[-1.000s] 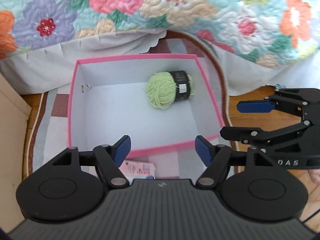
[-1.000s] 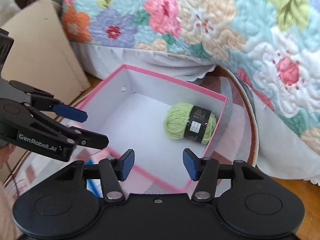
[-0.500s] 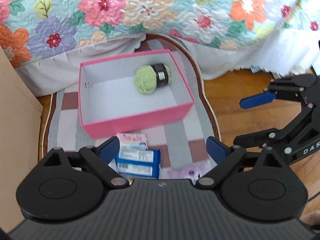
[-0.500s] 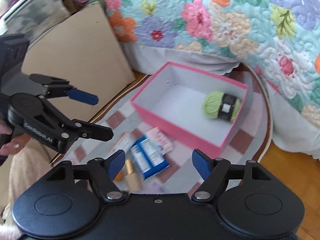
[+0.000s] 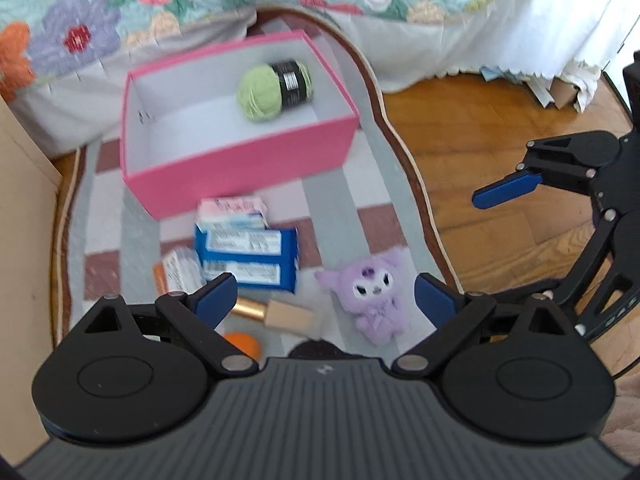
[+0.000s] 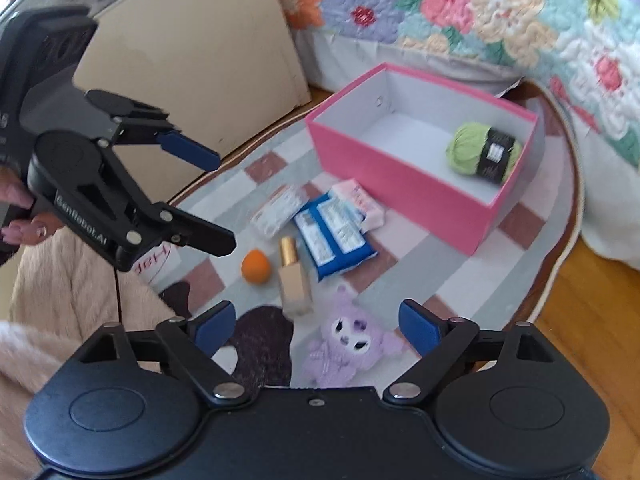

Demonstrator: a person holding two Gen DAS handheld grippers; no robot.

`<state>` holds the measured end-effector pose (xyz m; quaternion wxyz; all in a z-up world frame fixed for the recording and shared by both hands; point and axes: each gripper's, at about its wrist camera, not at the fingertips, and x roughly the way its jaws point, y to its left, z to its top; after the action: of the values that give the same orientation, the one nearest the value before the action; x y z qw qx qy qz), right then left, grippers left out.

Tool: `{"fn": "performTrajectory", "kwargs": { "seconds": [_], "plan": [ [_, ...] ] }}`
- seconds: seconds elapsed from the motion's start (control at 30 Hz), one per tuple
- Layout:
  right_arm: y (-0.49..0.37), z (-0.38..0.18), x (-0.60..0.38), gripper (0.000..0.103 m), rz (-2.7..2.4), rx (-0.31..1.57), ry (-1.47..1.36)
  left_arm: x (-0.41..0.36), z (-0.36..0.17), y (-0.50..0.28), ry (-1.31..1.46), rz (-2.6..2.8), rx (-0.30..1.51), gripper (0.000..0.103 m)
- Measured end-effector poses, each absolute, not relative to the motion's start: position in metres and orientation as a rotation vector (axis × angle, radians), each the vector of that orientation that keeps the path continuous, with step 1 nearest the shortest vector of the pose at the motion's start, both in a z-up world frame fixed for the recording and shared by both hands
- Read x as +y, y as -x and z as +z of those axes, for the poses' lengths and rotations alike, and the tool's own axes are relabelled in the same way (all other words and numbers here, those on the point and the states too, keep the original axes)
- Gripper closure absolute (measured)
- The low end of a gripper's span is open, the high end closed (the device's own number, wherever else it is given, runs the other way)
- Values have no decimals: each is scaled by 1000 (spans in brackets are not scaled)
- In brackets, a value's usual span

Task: Organize objects
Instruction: 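Withdraw the right tool from the box toward the purple plush toy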

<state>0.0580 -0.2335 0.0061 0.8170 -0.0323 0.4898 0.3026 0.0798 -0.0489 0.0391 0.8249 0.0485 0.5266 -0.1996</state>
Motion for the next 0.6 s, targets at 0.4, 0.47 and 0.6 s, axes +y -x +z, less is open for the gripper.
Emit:
{"fn": "performTrajectory", "kwargs": {
  "seconds": [0.4, 0.47, 0.6],
  "plan": [
    [-61, -88, -222, 11, 655, 983, 116, -58, -32, -88, 58, -412, 1213, 7],
    [-61, -98, -217, 11, 686, 960, 190, -59, -43, -93, 100, -409, 1227, 9],
    [-62, -116, -202, 11, 763, 953, 367, -65, -63, -103, 139, -409, 1249, 15]
  ]
}}
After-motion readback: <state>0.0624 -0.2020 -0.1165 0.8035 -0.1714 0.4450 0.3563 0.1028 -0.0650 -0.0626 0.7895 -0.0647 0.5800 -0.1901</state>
